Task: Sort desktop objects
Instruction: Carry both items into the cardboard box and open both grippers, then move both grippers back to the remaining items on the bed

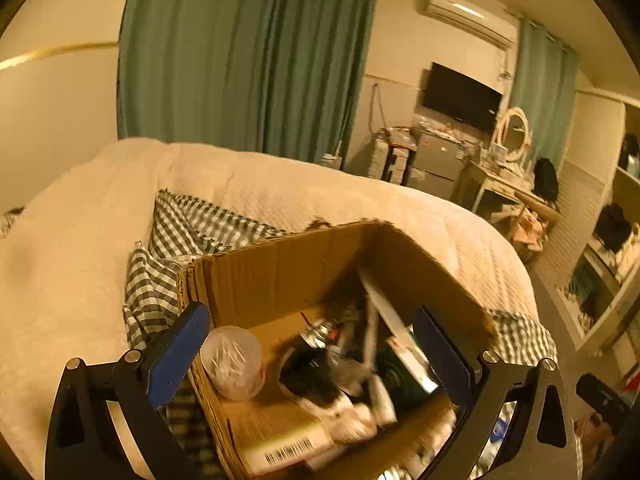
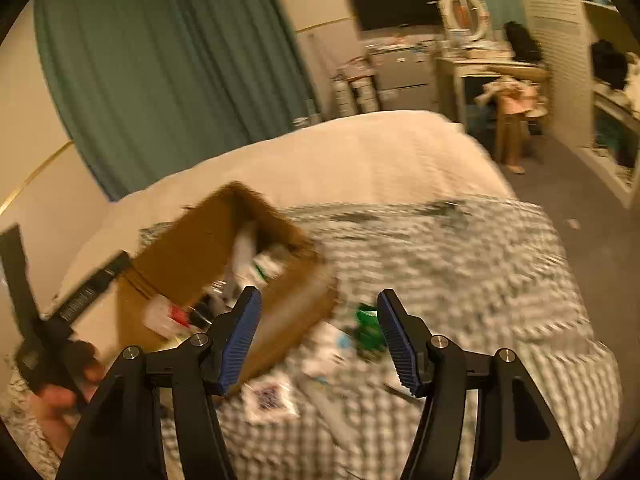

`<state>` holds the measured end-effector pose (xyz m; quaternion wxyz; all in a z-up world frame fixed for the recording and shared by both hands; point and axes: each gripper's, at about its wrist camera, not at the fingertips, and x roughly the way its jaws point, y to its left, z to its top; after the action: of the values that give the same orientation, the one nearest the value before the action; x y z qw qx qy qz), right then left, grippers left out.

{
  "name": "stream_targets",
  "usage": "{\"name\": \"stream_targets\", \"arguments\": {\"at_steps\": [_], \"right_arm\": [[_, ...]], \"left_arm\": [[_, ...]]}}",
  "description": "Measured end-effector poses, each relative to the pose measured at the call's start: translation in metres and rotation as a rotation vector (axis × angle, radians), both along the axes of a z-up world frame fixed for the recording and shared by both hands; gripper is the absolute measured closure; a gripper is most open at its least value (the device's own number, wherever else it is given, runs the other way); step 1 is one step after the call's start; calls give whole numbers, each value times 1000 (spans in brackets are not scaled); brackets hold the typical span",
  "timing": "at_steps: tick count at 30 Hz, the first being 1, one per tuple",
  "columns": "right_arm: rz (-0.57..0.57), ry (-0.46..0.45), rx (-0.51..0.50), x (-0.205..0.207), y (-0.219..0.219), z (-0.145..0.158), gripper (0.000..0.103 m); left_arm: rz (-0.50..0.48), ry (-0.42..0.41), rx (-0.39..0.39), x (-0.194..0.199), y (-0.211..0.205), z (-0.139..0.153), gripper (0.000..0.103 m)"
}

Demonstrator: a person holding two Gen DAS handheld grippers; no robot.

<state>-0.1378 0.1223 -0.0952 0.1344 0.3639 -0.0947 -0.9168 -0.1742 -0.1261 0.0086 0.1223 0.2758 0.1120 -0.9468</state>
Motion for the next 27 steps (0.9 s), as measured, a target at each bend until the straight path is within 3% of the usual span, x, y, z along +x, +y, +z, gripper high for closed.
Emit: {"name": "stream_targets", "arguments": {"at_steps": [4,9,15,19,21,27], "right_arm": [[-107,6,100,42,32,-11,43],[-148,-33,52,78,60,-34,43],[-175,-43,36,97,79,-47,43],[-177,-63,51,99,82,-64,43],[-177,-83,34,97,84,-74,43],[-178,-127,-14,78,89,-102,43]], "left_arm": [[-85,-6,48,18,36,18,0],[-144,42,0,48,91,18,0],[-254,-70,-50,46,143,-46,0],[-315,-80,19,35,150,-81,0],[-320,-74,38,27,151,-90,0],[-269,-103,-3,1,155,-117,0]]}}
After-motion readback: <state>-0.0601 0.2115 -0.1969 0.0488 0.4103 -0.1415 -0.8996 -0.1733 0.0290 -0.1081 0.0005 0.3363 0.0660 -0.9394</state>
